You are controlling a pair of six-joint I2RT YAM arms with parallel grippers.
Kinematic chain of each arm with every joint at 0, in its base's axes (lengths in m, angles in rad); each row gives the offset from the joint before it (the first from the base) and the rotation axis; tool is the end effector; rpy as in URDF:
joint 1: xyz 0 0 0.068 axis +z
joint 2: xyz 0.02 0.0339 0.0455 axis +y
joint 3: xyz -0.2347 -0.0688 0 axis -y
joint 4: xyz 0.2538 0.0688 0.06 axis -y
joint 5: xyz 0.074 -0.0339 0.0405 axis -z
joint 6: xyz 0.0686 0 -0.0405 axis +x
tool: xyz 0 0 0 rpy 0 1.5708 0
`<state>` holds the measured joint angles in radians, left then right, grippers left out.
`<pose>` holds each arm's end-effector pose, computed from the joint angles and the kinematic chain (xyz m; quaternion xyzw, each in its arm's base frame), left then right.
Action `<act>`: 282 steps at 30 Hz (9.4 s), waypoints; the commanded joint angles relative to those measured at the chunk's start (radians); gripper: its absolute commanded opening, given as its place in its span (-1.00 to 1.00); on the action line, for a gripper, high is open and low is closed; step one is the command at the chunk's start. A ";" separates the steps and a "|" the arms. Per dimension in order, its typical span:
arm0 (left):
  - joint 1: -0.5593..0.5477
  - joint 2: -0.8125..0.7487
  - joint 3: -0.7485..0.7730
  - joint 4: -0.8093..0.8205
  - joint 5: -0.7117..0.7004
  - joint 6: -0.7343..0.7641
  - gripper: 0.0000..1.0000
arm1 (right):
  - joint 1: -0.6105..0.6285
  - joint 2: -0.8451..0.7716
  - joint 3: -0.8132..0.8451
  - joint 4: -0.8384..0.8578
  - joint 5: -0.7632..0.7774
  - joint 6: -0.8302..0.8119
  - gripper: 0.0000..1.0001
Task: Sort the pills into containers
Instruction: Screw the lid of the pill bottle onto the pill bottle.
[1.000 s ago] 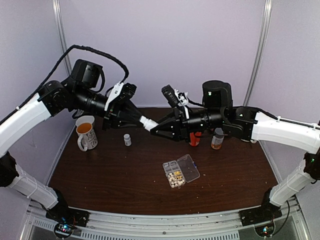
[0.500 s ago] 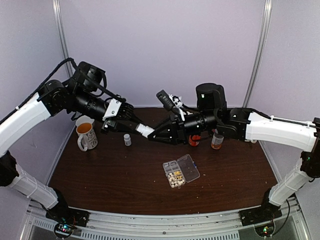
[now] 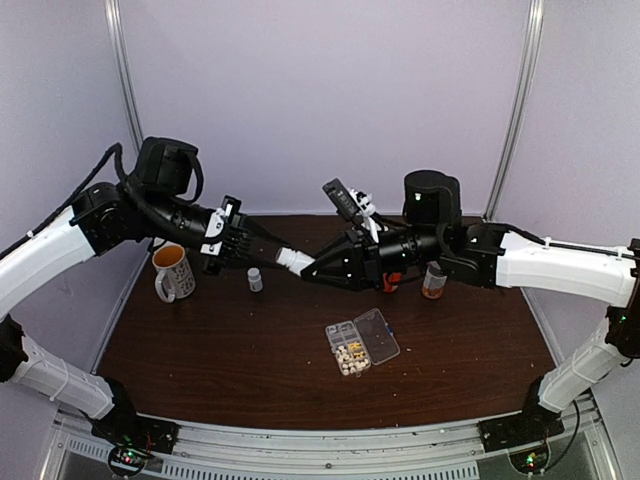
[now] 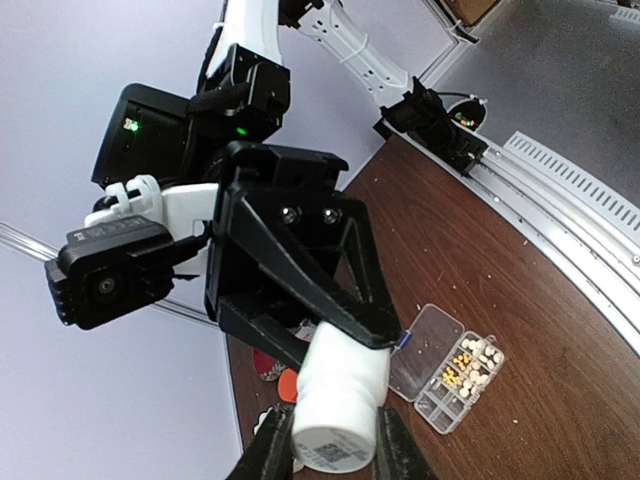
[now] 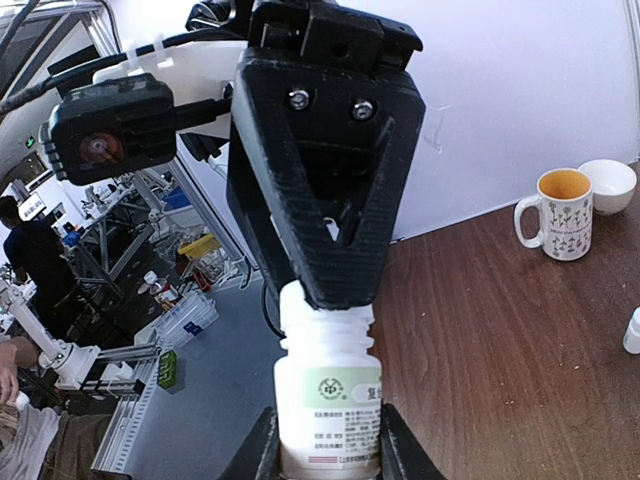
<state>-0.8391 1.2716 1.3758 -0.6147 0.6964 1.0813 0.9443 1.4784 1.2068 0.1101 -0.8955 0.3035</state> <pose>0.1727 -0.2582 0.3620 0.7633 0.3236 -0.2348 0.5074 0.1761 0.3346 0.3181 -0.4825 0.5635 0.6088 0.2812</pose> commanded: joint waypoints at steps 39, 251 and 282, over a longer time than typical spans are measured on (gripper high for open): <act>-0.052 0.044 -0.022 0.059 0.185 0.028 -0.59 | 0.059 -0.042 0.087 0.315 0.025 0.021 -1.00; -0.071 0.095 0.155 -0.046 0.023 -0.292 -0.73 | -0.020 -0.079 0.014 0.251 -0.004 0.110 -1.00; -0.126 0.016 0.051 -0.137 -0.257 0.511 -0.14 | -0.023 -0.048 0.059 0.141 -0.065 0.134 -1.00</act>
<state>-0.9520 1.2724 1.4689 -0.7033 0.4961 1.5845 0.9199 1.4528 1.1908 0.1635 -1.0077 0.4873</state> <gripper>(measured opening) 0.366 0.259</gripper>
